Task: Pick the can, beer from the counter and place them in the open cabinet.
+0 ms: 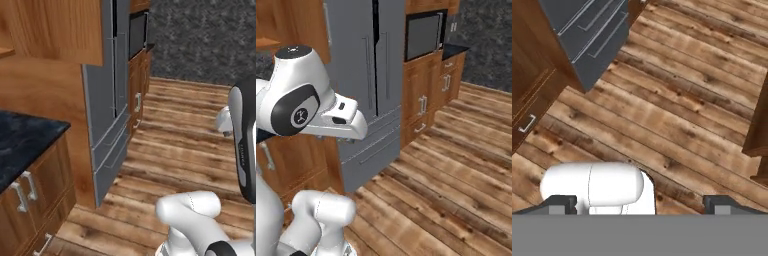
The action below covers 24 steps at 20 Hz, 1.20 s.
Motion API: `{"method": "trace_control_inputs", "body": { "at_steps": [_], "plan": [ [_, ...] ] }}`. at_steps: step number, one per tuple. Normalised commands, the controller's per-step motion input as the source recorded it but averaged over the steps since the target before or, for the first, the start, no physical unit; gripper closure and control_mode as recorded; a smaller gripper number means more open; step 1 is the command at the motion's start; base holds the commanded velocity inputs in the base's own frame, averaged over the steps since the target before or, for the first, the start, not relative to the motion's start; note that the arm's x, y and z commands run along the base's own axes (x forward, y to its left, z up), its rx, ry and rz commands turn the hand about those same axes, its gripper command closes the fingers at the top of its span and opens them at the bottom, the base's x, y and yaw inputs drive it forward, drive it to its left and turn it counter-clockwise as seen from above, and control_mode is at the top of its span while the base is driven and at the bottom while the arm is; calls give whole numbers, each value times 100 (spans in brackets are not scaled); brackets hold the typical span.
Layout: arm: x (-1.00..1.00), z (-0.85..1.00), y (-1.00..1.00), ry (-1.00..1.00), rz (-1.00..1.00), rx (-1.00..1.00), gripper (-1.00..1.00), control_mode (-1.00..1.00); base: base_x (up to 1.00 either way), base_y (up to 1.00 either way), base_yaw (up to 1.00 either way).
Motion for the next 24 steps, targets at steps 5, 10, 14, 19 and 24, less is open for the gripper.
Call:
{"method": "trace_control_inputs", "body": {
  "at_steps": [5,10,14,19,24],
  "plan": [
    [0,0,0,0,0,0,-100,100,-11,-30,-67],
    [0,0,0,0,0,0,-100,100,-4,-46,-48],
    [0,0,0,0,0,0,-100,100,0,-74,-2],
    [0,0,0,0,0,0,-100,100,4,-87,0],
    [0,0,0,0,0,0,-100,100,4,-82,0]
  ]
}}
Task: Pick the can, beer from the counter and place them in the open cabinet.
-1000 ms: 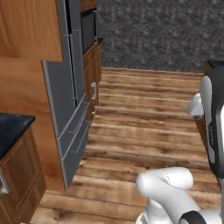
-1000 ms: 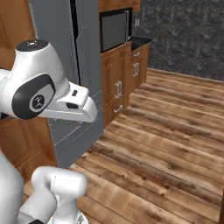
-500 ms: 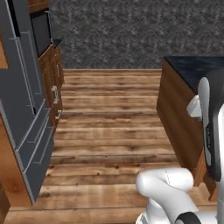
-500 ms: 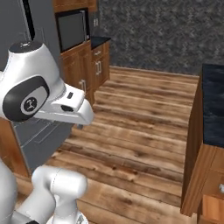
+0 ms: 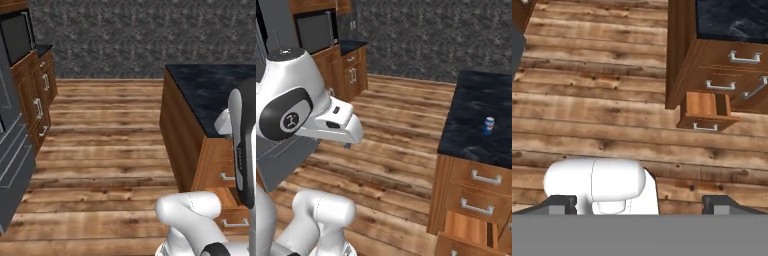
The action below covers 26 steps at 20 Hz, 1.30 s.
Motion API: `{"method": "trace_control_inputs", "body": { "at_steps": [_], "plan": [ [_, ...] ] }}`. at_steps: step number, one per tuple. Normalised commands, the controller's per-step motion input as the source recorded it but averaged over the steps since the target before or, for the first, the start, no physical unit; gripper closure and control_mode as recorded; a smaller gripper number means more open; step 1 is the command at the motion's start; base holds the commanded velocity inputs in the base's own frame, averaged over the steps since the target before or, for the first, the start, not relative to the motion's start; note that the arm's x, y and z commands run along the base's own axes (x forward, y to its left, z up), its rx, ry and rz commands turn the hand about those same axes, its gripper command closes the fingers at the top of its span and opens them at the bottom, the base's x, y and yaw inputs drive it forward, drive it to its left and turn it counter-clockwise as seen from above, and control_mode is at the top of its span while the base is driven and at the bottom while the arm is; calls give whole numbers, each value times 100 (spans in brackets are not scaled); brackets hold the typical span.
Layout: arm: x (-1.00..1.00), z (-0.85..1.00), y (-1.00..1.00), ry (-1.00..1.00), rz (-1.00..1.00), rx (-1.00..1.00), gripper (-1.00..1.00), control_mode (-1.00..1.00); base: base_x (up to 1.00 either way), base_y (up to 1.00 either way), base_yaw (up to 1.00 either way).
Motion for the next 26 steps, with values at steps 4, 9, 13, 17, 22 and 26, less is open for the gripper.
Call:
{"method": "trace_control_inputs", "body": {
  "at_steps": [4,9,13,17,22,26],
  "plan": [
    [0,0,0,0,0,0,-100,100,22,-59,-4],
    [0,0,0,0,0,0,-100,100,38,-62,-4],
    [0,0,0,0,0,0,-100,100,58,-72,-5],
    [0,0,0,0,0,0,-100,100,67,-70,-5],
    [0,0,0,0,0,0,-100,100,63,-62,-7],
    [0,0,0,0,0,0,-100,100,58,-54,-6]
  ]
}}
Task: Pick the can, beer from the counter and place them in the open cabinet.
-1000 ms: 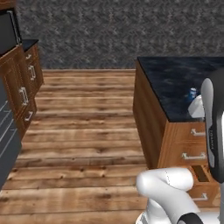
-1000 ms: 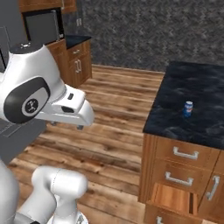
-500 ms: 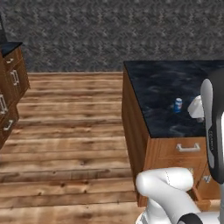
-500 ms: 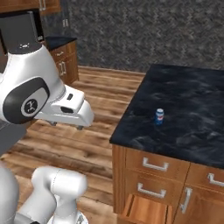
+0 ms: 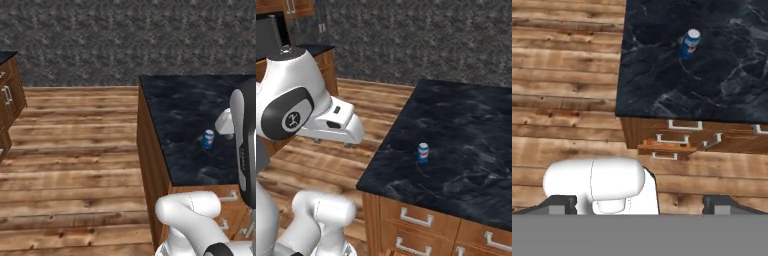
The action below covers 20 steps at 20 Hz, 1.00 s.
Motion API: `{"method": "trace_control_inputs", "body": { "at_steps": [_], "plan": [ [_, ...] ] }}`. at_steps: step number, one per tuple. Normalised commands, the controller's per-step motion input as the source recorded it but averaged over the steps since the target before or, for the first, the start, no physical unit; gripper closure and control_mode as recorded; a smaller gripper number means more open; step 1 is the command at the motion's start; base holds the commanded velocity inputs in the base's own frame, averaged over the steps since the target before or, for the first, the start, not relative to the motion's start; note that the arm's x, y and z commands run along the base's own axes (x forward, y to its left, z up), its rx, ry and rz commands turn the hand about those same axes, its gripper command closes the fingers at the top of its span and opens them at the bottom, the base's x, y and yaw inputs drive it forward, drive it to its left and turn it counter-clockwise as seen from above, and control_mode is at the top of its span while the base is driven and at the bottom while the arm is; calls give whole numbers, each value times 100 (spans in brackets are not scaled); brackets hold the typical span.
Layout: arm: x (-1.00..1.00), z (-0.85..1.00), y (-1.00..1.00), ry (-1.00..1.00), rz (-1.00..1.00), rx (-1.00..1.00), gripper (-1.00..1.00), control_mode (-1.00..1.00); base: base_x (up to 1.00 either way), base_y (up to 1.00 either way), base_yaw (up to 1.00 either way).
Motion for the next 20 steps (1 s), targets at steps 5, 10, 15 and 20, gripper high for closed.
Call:
{"method": "trace_control_inputs", "body": {
  "at_steps": [5,10,15,20],
  "plan": [
    [0,0,0,0,0,0,-100,100,58,-52,-6],
    [0,0,0,0,0,0,-100,100,40,-34,-5],
    [0,0,0,0,0,0,-100,100,8,-16,-1],
    [0,0,0,0,0,0,-100,100,0,0,0]
  ]
}}
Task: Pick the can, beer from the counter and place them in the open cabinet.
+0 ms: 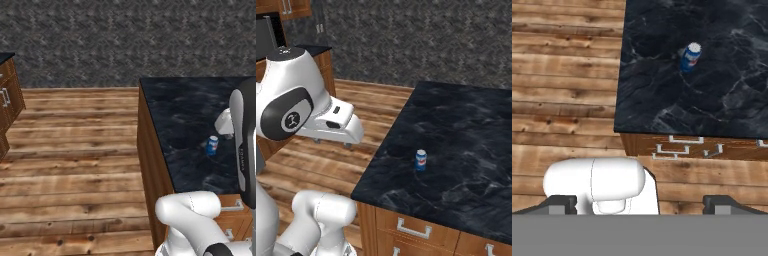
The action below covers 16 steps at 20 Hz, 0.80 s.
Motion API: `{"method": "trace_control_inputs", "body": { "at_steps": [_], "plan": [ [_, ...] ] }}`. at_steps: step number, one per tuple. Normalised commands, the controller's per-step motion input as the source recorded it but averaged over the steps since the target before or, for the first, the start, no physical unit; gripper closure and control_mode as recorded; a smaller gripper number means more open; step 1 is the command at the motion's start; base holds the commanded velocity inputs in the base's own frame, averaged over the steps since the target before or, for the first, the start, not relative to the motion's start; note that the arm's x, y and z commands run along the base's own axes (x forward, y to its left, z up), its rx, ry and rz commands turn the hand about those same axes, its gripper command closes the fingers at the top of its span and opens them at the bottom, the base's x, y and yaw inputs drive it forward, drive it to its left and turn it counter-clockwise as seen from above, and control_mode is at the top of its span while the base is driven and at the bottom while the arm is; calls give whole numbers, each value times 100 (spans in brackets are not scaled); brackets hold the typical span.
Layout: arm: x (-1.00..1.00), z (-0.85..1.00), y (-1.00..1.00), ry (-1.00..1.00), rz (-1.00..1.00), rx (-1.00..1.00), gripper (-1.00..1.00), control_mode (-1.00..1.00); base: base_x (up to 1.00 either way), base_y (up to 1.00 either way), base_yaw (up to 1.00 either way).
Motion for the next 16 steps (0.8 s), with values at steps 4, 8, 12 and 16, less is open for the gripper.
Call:
{"method": "trace_control_inputs", "body": {
  "at_steps": [4,8,12,16],
  "plan": [
    [0,0,0,0,0,0,-100,-100,0,0,0],
    [8,-1,-17,3,1,0,-100,-100,0,0,0],
    [4,-16,-65,0,13,4,-100,-100,0,0,0],
    [21,-37,-67,0,14,4,-100,-100,0,0,0]
  ]
}}
